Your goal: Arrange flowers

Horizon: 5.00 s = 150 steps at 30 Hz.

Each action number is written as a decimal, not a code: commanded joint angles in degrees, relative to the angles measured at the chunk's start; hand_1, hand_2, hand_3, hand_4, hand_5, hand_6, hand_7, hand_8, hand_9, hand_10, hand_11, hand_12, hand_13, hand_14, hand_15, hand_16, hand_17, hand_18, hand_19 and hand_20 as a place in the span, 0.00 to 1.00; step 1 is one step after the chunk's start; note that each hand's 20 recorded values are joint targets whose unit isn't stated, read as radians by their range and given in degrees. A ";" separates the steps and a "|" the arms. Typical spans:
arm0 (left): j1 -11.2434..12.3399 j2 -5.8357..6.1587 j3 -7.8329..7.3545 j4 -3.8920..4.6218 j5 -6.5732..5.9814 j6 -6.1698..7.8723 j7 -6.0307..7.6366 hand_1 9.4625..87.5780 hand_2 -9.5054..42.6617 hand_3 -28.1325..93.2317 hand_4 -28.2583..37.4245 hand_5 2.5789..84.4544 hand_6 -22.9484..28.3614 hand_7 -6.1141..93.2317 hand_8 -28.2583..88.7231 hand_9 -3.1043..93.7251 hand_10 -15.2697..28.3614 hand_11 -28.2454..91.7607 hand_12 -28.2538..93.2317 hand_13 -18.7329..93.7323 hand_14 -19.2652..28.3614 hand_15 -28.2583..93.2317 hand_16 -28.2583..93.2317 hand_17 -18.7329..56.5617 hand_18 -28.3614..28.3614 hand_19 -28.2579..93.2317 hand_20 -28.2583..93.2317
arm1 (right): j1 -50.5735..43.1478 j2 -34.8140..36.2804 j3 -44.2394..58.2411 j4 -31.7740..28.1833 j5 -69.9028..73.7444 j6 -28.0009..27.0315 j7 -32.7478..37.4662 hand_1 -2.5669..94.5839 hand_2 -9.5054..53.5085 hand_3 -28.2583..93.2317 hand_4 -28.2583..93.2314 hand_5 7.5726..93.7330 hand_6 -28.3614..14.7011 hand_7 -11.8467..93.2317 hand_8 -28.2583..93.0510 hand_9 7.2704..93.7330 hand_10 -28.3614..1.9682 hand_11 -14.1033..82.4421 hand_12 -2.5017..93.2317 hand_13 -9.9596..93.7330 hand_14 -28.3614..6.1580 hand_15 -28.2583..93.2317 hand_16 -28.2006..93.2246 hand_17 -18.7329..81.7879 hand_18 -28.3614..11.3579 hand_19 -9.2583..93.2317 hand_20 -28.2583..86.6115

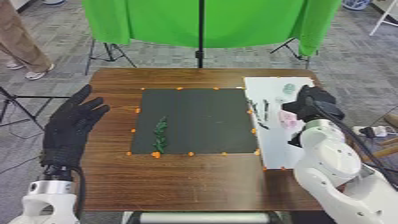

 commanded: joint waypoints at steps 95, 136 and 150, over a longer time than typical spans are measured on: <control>0.10 -1.43 -1.17 -0.39 1.19 -1.23 -2.79 0.22 0.36 0.84 0.13 0.40 0.61 0.18 0.16 0.38 0.80 0.45 0.33 0.37 0.92 0.62 0.18 0.10 0.85 0.58 0.38 | 26.85 -27.30 -39.70 17.51 -5.86 -21.06 -4.13 0.47 0.14 0.82 0.04 1.00 0.67 0.42 0.11 1.00 0.52 0.66 0.21 0.94 0.48 0.85 0.38 0.71 0.03 1.00 0.80; 3.17 -2.45 -1.54 -0.84 0.32 0.34 -1.15 0.22 0.36 0.84 0.13 0.40 0.62 0.18 0.17 0.38 0.80 0.45 0.33 0.37 0.92 0.62 0.18 0.10 0.85 0.58 0.38 | 25.45 -13.99 -24.23 14.24 3.24 -0.45 2.95 0.34 0.13 0.81 0.04 0.64 0.48 0.21 0.15 0.79 0.28 0.51 0.20 0.80 0.37 0.79 0.34 0.57 0.00 1.00 0.61; 2.11 -2.49 -0.84 -0.63 0.32 -0.06 -1.29 0.22 0.36 0.84 0.13 0.40 0.62 0.18 0.17 0.38 0.80 0.45 0.33 0.37 0.92 0.62 0.18 0.10 0.85 0.58 0.38 | 27.49 -16.23 -25.26 23.43 9.21 -10.77 9.34 0.33 0.07 0.81 0.04 0.53 0.25 0.17 0.16 0.64 0.09 0.60 0.20 0.71 0.27 0.86 0.31 0.53 0.00 1.00 0.61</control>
